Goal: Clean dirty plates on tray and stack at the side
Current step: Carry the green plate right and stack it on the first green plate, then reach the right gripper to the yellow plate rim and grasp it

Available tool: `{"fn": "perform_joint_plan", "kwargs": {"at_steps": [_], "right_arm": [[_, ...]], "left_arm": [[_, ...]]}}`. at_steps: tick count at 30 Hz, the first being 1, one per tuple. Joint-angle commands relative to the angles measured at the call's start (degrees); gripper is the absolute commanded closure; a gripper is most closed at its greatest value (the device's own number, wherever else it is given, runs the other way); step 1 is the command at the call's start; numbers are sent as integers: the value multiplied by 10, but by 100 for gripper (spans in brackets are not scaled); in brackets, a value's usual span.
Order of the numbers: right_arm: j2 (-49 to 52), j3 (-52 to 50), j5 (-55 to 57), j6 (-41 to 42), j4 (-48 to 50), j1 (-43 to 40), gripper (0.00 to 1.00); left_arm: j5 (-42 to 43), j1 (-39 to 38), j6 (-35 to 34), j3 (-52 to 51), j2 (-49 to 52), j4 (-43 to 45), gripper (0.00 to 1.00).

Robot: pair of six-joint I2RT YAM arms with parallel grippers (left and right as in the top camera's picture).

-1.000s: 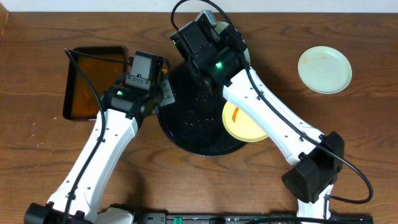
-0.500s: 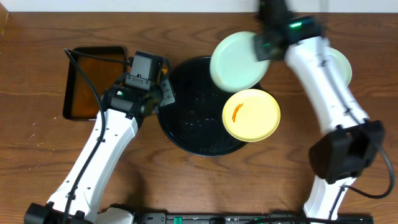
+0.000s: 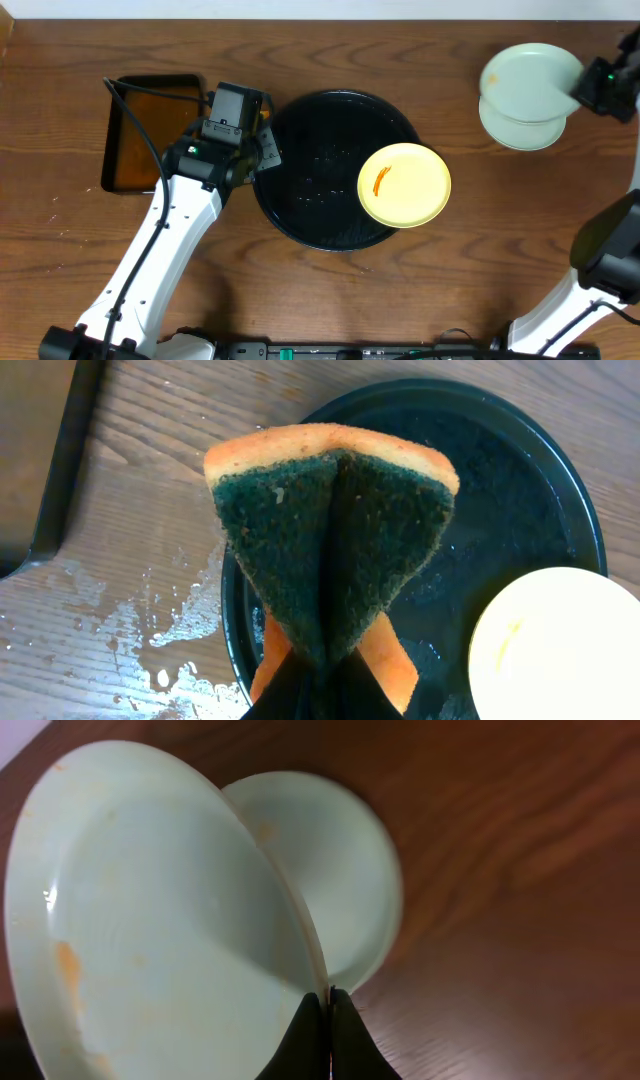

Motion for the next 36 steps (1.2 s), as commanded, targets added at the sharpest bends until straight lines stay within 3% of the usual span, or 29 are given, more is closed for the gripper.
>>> {"fn": "perform_joint_plan", "kwargs": {"at_steps": [1, 5, 7, 10, 13, 18, 24, 25, 27, 31, 36], "right_arm": [[0, -24, 4, 15, 29, -4, 99], [0, -69, 16, 28, 74, -2, 96], [0, -87, 9, 28, 80, 1, 75], [0, -94, 9, 28, 75, 3, 55], [-7, -87, -24, 3, 48, 3, 53], [-50, -74, -177, -43, -53, 15, 48], [-99, -75, -176, -95, -197, 64, 36], [-99, -77, -159, -95, -213, 82, 30], [-99, -96, -140, -94, -219, 120, 3], [-99, -188, -103, -45, -176, 200, 1], [-99, -270, -45, 28, -116, 243, 1]], "left_arm": [[-3, 0, -10, -4, 3, 1, 93], [-3, 0, -12, -4, 3, 0, 92], [-3, 0, -12, -4, 3, 0, 92], [-3, 0, -12, -4, 3, 1, 92], [-3, 0, -12, -4, 3, 1, 93], [-3, 0, -12, -4, 3, 0, 92], [-3, 0, -12, -4, 3, 7, 92], [-3, 0, -18, -4, 3, 9, 92], [-3, 0, -23, -4, 3, 12, 93], [-3, 0, -22, -4, 3, 10, 93], [-3, 0, -22, -4, 3, 6, 93]]}}
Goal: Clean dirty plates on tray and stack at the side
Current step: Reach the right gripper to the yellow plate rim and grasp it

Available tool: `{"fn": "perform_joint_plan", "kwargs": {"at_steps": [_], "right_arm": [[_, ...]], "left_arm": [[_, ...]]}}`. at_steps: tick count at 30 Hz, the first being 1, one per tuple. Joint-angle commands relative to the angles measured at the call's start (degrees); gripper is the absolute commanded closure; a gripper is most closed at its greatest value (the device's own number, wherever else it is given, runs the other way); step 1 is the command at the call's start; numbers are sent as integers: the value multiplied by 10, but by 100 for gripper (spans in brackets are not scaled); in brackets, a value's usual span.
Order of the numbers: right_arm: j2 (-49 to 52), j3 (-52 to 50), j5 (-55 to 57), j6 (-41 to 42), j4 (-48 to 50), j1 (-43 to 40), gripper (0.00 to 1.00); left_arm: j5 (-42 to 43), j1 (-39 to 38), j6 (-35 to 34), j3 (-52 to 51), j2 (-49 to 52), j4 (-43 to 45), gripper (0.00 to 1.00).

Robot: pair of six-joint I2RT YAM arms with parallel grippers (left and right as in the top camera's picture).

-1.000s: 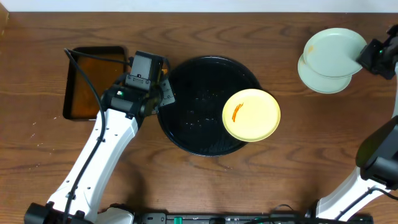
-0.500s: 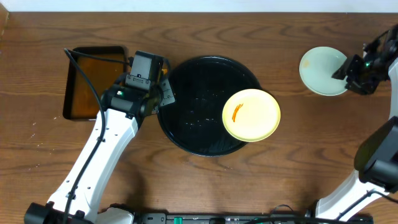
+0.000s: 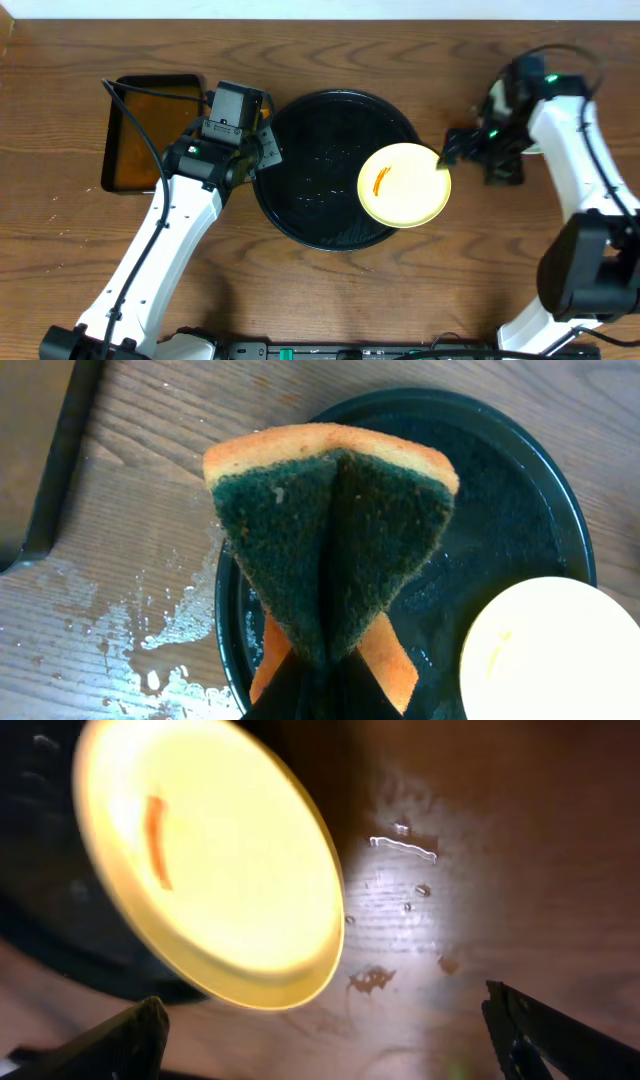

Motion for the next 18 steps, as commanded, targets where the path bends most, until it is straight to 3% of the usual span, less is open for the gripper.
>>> {"fn": "perform_joint_plan", "kwargs": {"at_steps": [1, 2, 5, 6, 15, 18], "right_arm": [[0, -46, 38, 51, 39, 17, 1], [0, -64, 30, 51, 55, 21, 3], [0, -104, 24, 51, 91, 26, 34], [0, -117, 14, 50, 103, 27, 37], [0, -218, -71, 51, 231, 24, 37], [0, -239, -97, 50, 278, 24, 46]], "left_arm": [[-3, 0, -5, -3, 3, -1, 92], [-3, 0, -5, -3, 3, -1, 92], [-3, 0, -5, -3, 3, 0, 92], [-3, 0, -5, -3, 3, 0, 92], [-3, 0, -5, -3, 3, -1, 92], [-3, 0, -5, -3, 3, -1, 92]]}}
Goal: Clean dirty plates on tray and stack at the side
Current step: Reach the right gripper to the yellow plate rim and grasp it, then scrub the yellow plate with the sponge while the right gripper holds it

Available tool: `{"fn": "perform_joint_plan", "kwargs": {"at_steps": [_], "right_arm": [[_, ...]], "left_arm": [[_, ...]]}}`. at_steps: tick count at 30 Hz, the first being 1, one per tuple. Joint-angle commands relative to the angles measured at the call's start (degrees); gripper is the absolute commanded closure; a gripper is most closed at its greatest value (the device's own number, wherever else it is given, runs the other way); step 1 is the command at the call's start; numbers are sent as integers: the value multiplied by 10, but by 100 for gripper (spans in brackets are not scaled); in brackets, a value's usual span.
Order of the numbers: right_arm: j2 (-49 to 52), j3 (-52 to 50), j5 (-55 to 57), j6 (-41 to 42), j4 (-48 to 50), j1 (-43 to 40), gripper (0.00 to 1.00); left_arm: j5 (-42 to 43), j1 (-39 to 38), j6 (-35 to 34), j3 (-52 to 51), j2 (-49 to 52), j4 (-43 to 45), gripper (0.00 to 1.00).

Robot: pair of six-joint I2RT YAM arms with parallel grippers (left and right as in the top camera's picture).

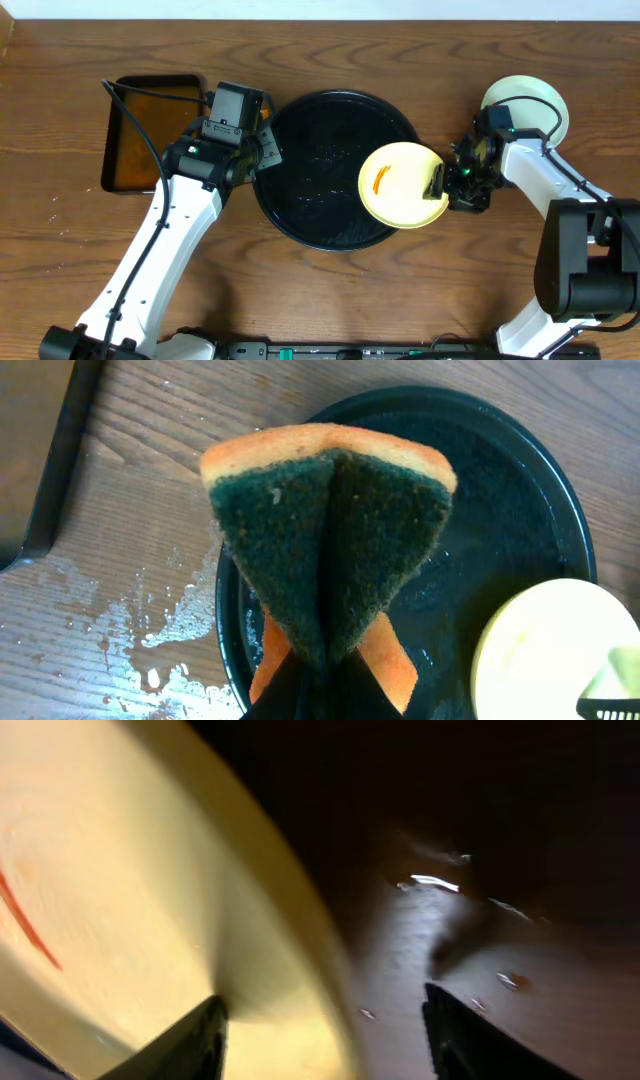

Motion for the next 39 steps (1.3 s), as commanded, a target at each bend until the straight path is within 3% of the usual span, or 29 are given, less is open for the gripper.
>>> {"fn": "perform_joint_plan", "kwargs": {"at_steps": [1, 2, 6, 9, 17, 23, 28, 39], "right_arm": [[0, -21, -37, 2, 38, 8, 58], [0, -22, -37, 2, 42, 7, 62], [0, -22, -57, 2, 63, 7, 99], [0, -14, -104, 2, 84, 7, 99], [0, 45, -102, 9, 127, 44, 98], [7, 45, 42, 58, 204, 135, 98], [30, 45, 97, 82, 219, 200, 99], [88, 45, 99, 91, 225, 198, 99]], "left_arm": [[-3, 0, -5, -3, 3, 1, 92], [-3, 0, -5, -3, 3, 1, 92], [-3, 0, -5, -3, 3, 1, 92], [-3, 0, -5, -3, 3, 1, 92], [-3, 0, -5, -3, 3, 1, 92], [-2, -2, -5, -3, 3, 2, 92], [-3, -21, -5, -3, 4, 18, 92], [22, -68, -5, -4, 116, 66, 92]]}}
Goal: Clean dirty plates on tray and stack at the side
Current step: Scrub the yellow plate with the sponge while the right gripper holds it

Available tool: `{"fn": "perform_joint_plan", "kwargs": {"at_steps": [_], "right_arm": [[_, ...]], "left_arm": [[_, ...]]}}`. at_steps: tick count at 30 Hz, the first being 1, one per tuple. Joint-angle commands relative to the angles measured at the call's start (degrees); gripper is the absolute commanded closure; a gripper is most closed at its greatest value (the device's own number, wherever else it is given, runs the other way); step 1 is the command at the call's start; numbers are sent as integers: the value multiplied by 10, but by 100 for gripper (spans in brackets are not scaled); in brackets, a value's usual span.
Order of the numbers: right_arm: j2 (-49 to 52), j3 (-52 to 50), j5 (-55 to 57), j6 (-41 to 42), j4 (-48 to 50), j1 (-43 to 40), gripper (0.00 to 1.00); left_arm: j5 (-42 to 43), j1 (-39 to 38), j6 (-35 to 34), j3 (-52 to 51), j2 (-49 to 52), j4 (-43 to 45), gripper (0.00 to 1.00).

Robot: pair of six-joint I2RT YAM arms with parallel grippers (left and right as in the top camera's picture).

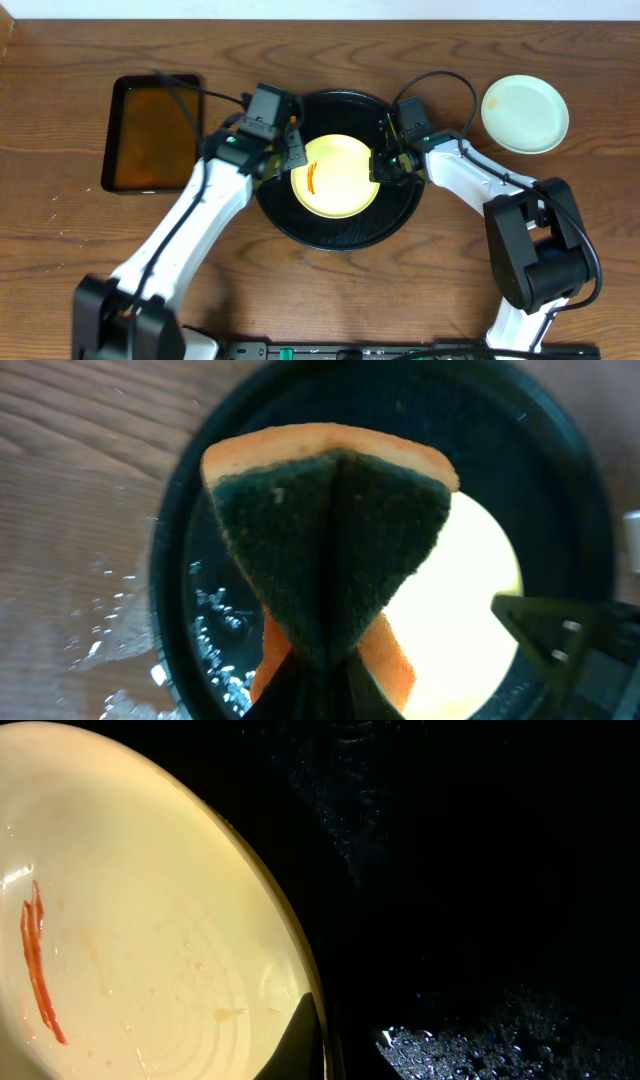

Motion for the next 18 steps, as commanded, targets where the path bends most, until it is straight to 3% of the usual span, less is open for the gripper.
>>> {"fn": "perform_joint_plan", "kwargs": {"at_steps": [1, 4, 9, 18], "right_arm": [[24, 1, 37, 25, 4, -2, 99], [24, 1, 66, 42, 17, -3, 99], [24, 1, 67, 40, 19, -2, 99], [24, 1, 71, 40, 18, -2, 99]], "left_arm": [[46, -19, -5, -4, 51, 38, 92], [102, -31, -5, -4, 87, 89, 92], [104, -49, -17, -4, 152, 151, 92], [103, -62, -33, -4, 217, 175, 92]]}}
